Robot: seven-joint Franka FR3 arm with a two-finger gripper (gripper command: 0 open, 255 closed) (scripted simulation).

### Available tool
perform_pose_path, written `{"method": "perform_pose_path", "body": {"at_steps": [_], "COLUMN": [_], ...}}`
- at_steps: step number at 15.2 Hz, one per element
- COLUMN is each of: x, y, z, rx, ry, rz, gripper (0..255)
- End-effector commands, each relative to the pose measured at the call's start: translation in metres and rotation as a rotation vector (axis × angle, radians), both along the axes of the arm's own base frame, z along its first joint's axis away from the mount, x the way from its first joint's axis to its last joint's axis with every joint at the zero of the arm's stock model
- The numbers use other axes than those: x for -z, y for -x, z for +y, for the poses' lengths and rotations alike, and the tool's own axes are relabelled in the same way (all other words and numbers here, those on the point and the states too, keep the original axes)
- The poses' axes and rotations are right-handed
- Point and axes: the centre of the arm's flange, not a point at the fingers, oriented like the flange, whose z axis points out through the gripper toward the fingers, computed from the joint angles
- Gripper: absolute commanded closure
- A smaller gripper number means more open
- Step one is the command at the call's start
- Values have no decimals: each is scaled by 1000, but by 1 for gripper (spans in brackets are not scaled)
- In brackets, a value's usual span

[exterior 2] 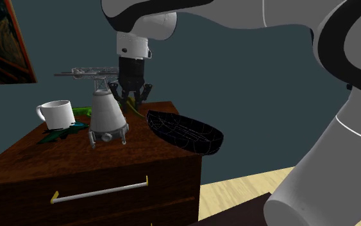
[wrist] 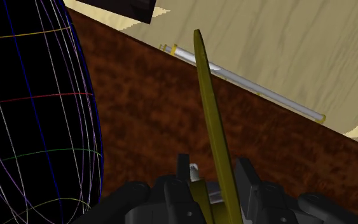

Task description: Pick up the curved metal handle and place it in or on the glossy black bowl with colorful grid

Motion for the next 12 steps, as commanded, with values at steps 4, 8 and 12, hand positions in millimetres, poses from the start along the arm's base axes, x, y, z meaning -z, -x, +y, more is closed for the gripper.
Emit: {"method": "perform_pose_path", "body": {"at_steps": [4, 8, 12], "x": [-4, -1, 2], "y": [-12, -27, -43], "z": [-38, -88, -139], "rx": [0, 0, 0], "ry": [0, 0, 0], "rz": [0, 0, 0], "gripper": [255, 255, 255]}}
